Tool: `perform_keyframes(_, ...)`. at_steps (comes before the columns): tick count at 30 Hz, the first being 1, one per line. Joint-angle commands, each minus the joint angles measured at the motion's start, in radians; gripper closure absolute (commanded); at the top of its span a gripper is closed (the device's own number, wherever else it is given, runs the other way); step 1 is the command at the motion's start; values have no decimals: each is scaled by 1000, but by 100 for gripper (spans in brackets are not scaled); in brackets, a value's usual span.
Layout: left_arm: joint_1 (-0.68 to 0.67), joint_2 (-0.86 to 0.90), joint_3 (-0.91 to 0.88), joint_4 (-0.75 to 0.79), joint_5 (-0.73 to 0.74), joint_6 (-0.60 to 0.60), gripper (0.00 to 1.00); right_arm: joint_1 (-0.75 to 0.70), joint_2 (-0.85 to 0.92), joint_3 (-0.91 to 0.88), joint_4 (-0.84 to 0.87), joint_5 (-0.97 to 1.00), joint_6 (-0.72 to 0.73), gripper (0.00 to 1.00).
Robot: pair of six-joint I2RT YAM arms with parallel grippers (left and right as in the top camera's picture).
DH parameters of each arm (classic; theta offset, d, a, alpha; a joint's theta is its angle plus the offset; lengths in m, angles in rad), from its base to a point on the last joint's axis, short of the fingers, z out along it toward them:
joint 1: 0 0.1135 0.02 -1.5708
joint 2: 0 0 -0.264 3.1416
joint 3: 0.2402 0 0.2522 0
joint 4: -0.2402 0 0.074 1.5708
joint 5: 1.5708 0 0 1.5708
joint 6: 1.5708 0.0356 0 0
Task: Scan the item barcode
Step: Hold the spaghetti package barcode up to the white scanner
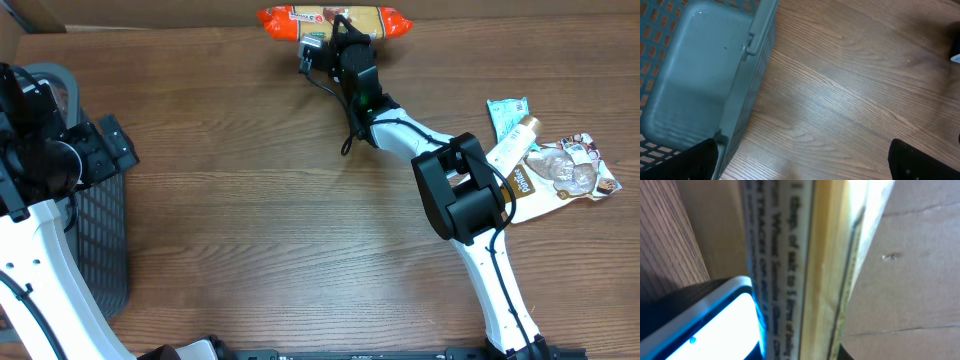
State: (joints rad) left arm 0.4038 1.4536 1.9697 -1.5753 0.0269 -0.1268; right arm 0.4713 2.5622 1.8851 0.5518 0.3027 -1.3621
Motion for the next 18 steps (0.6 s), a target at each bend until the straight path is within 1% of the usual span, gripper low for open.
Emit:
perform_keyframes(1,2,-2,2,2,8,15,0,-2,-31,81,50,-42,-5,96)
perform_keyframes(7,2,-2,2,2,8,15,0,5,-31,81,50,-59,-35,96)
perform_keyframes(11,2,-2,2,2,8,15,0,23,-31,81,49,-59,-80,96)
perform_keyframes(18,2,-2,2,2,8,15,1,45,-31,81,45,-58,-80,96)
